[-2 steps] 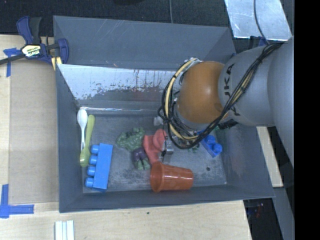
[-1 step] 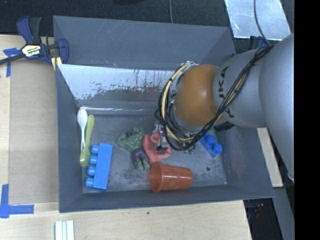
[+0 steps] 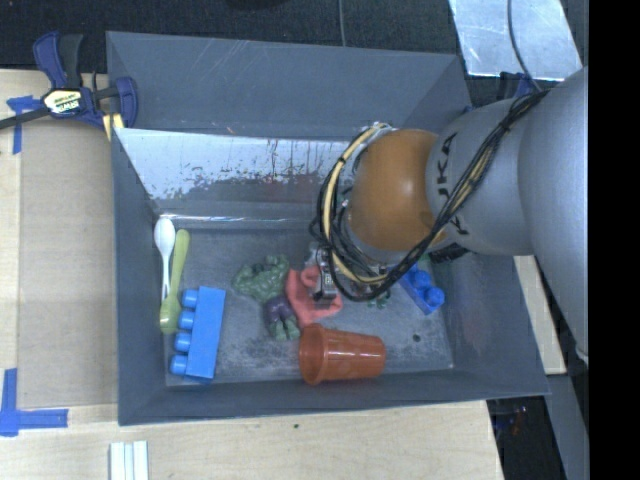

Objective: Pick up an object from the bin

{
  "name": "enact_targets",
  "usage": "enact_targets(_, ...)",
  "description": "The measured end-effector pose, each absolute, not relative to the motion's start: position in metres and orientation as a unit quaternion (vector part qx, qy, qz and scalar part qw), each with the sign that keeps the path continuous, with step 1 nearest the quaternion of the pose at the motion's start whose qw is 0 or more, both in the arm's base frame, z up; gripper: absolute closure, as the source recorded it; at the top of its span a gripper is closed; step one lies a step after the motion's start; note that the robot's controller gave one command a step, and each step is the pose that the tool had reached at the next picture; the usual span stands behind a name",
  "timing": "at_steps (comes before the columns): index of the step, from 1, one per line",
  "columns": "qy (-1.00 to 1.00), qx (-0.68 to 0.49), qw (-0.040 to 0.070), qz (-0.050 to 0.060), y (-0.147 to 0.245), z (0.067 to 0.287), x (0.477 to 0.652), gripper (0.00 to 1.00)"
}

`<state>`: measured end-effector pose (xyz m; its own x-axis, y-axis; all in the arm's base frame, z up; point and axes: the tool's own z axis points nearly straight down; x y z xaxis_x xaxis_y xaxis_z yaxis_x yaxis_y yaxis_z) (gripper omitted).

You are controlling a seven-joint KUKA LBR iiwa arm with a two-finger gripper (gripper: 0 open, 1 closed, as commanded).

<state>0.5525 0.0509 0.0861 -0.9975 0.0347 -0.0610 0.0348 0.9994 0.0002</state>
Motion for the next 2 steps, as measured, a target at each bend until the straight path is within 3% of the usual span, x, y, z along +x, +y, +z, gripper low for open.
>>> enact_targets(1,1.0,0.011,0.029,-0.001,0.047,0.145,0.551,1.0)
enact_targets(2,1.0,-0.008,0.027,-0.002,0.05,0.22,0.543,1.0)
